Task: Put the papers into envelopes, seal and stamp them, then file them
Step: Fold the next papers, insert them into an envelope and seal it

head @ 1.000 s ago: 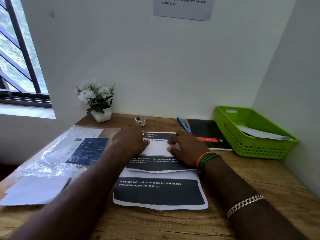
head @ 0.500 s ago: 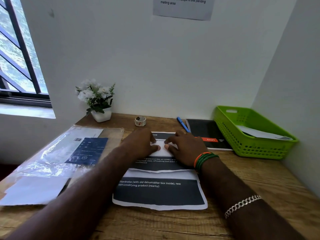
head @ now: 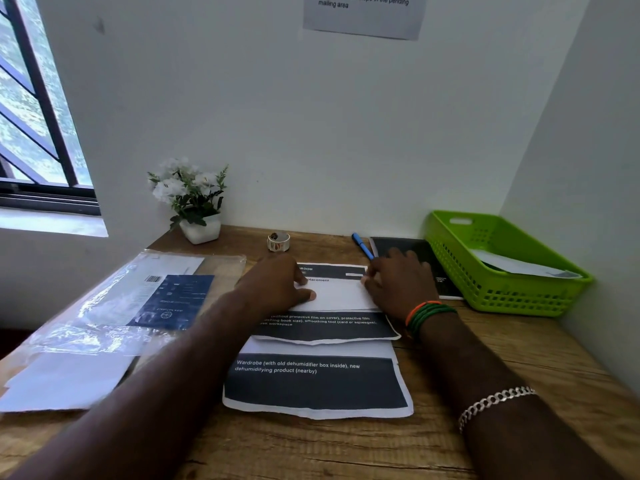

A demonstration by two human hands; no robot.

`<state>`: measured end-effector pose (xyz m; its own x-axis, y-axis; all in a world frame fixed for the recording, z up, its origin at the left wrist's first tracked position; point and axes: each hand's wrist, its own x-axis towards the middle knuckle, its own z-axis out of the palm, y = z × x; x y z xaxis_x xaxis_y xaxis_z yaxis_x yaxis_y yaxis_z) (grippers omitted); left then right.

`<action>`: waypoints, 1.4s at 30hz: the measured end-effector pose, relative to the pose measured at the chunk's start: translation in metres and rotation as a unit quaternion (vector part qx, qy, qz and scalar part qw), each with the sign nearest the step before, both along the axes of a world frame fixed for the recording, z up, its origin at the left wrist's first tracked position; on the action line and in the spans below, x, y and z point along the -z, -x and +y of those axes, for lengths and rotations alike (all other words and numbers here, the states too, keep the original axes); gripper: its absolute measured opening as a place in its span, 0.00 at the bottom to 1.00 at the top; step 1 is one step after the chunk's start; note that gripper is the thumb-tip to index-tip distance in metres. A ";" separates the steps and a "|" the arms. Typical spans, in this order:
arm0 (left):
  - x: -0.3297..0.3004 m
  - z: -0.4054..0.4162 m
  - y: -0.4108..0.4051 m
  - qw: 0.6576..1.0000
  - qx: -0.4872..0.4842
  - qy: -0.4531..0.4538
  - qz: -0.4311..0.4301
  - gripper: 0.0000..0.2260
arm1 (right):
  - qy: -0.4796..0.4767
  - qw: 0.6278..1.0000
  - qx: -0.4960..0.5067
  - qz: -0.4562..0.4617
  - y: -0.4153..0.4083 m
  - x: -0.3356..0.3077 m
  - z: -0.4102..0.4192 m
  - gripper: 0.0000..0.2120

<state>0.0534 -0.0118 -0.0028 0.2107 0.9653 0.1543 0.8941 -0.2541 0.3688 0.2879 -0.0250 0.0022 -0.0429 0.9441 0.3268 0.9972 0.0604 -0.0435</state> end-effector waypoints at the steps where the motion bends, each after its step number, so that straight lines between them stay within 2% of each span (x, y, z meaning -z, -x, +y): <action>1: 0.000 0.000 0.000 1.000 0.001 -0.002 -0.001 0.18 | -0.001 0.999 -0.030 0.013 0.002 0.002 0.001 0.13; 3: 0.001 0.000 0.000 1.000 -0.001 -0.004 -0.003 0.18 | 0.035 0.996 -0.076 0.031 0.006 0.004 0.002 0.14; 6: 0.001 0.001 0.001 1.000 -0.002 -0.004 -0.004 0.17 | 0.075 0.993 -0.094 0.022 0.012 0.008 0.004 0.16; 12: 0.001 0.002 0.001 1.000 0.002 -0.016 -0.004 0.16 | 0.070 0.991 -0.102 0.052 0.012 0.007 0.007 0.11; 24: 0.003 0.001 0.001 1.000 -0.001 -0.004 -0.010 0.20 | 0.081 0.991 -0.102 0.038 0.014 0.007 0.007 0.16; 29: 0.002 0.002 0.000 1.000 0.002 0.001 0.003 0.19 | 0.073 0.990 -0.107 0.061 0.012 0.008 0.008 0.13; 34: 0.001 0.000 -0.002 1.000 0.015 -0.015 -0.019 0.16 | 0.029 0.972 -0.159 0.173 0.010 0.008 0.008 0.04; 37: -0.001 -0.004 -0.010 0.993 0.033 -0.094 -0.058 0.10 | -0.022 0.938 -0.219 0.268 0.008 0.007 0.009 0.02; 39: -0.004 -0.007 -0.015 0.981 0.057 -0.156 -0.097 0.08 | -0.047 0.919 -0.247 0.303 0.010 0.004 0.006 0.01; 42: -0.009 -0.009 -0.019 0.970 0.079 -0.194 -0.128 0.06 | -0.068 0.903 -0.259 0.337 0.012 -0.001 0.004 0.02</action>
